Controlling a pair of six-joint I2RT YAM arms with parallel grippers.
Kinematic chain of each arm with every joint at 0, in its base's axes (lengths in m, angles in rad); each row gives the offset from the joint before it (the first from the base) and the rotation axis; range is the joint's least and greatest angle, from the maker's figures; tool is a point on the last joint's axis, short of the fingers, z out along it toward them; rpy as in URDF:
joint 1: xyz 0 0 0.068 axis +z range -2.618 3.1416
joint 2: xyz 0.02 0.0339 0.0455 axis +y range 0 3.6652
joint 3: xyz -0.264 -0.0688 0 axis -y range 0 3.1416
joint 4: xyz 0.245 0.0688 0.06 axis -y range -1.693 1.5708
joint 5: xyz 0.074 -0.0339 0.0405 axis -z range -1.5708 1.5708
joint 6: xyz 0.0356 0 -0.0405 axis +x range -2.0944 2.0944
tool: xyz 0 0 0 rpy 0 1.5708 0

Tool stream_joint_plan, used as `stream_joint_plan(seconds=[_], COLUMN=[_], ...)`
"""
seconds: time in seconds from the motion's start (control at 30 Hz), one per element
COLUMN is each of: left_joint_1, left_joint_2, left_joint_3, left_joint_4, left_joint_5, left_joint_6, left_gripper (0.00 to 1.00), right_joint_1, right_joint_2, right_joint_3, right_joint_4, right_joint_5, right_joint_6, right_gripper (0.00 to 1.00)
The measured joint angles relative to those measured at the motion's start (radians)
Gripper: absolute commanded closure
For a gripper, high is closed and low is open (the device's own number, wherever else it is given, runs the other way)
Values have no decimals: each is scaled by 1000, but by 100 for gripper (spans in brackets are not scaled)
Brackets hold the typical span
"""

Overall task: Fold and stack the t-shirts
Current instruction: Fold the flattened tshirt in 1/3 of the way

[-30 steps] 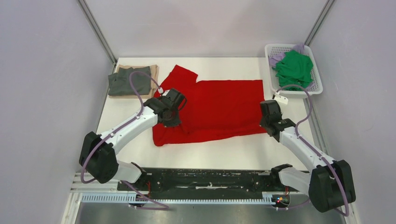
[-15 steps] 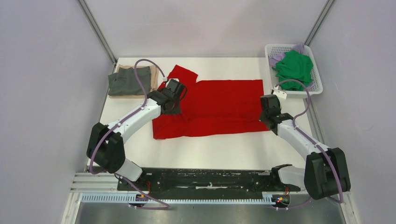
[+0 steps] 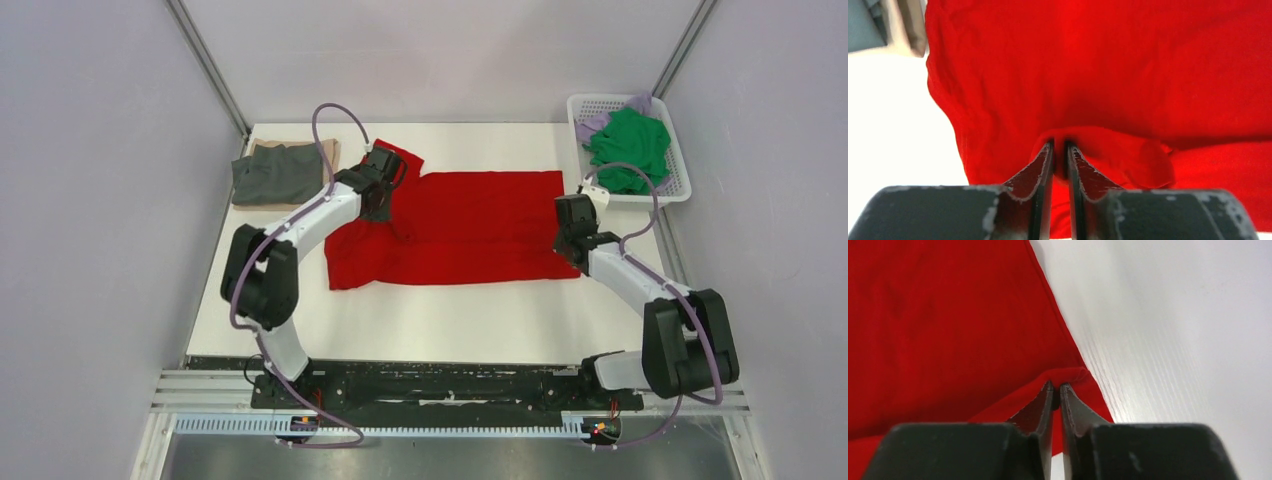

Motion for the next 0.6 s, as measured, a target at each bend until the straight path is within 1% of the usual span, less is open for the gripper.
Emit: stream_joint_plan(seconds=[0.03,0.07,0.1,0.13,0.17,0.2,0.23,0.27,0.3,0.37,0.47,0.53,0.6], left_joint_1=[6,12,18,25,31,38,45,54,61,72,86,87,85], left_joint_2=[33,68,102,136,166,204,237,266,283,285,218,141,22], left_joint_3=[25,52,81,111,143,192,240,291,326,374,356,288,150], left_joint_4=[-3,-7,-14,-21,-31,-55,-74,-92,-102,-126,-137,-125,-92], left_joint_5=[0,-1,-2,-5,-8,-9,-11,-15,-21,-37,-54,-47,-7], left_joint_6=[5,13,27,38,45,48,52,51,50,48,24,-11,-58], left_gripper=[56,40,30,16,1,0,0,0,0,0,0,0,0], right_joint_1=[-5,-10,-19,-27,-38,-48,-61,-73,-81,-92,-93,-92,-89], right_joint_2=[20,42,72,97,123,146,171,193,207,205,143,71,-18], right_joint_3=[7,16,31,44,63,82,108,140,167,200,184,136,61], right_joint_4=[6,11,15,20,22,24,23,22,21,23,32,44,72], right_joint_5=[0,-1,-2,-2,0,0,-1,-1,-2,0,-10,-39,-102], right_joint_6=[-1,0,-3,-2,-4,-5,-8,-15,-20,-26,-32,-33,-35], right_gripper=[75,71,67,58,46,33,17,6,2,2,2,2,2])
